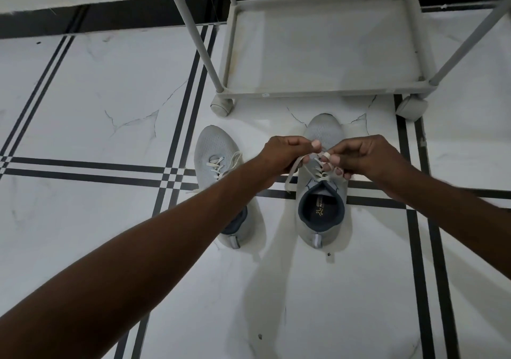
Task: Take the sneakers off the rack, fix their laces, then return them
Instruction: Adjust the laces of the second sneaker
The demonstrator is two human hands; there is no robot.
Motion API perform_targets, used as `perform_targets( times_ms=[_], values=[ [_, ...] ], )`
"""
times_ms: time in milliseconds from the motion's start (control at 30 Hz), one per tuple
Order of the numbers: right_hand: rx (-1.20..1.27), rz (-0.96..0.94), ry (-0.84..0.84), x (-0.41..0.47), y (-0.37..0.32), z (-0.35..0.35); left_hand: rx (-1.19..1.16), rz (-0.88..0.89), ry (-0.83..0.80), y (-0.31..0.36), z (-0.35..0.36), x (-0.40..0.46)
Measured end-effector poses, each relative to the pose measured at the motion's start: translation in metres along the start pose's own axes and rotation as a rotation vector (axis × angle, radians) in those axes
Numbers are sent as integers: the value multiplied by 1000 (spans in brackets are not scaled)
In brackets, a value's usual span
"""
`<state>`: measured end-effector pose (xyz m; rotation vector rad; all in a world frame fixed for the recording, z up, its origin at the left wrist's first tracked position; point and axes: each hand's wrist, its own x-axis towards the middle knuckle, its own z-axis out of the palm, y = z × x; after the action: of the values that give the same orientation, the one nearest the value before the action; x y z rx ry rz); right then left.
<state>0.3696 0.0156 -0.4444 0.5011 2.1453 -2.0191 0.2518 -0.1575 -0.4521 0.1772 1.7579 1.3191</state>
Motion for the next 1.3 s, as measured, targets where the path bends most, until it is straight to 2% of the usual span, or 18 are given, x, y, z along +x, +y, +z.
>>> perform_targets(
  times_ms=[67,167,300,500,667,800,1000,1167,1300],
  values=[
    [-76,-25,111,1,2,5,18,-13,30,-7,4,4],
    [-173,-70,185,1,3,15,-12,-66,-88,-10,6,8],
    [-265,-107,108,-1,3,18,-30,-97,-226,-8,3,12],
    [-373,-127,98,2,4,19,-7,-105,-134,-9,12,17],
    [-279,-100,73,3,3,16,-94,-141,-134,-18,13,20],
    [-181,-39,36,5,4,11,-167,-161,-251,-13,11,14],
    [-80,106,-81,15,15,6,-144,-91,-207,-18,14,15],
    [-82,166,-110,24,27,-8,37,10,-213,-15,4,15],
    [-16,167,-136,25,31,-9,633,329,-74,-3,6,15]
  ],
)
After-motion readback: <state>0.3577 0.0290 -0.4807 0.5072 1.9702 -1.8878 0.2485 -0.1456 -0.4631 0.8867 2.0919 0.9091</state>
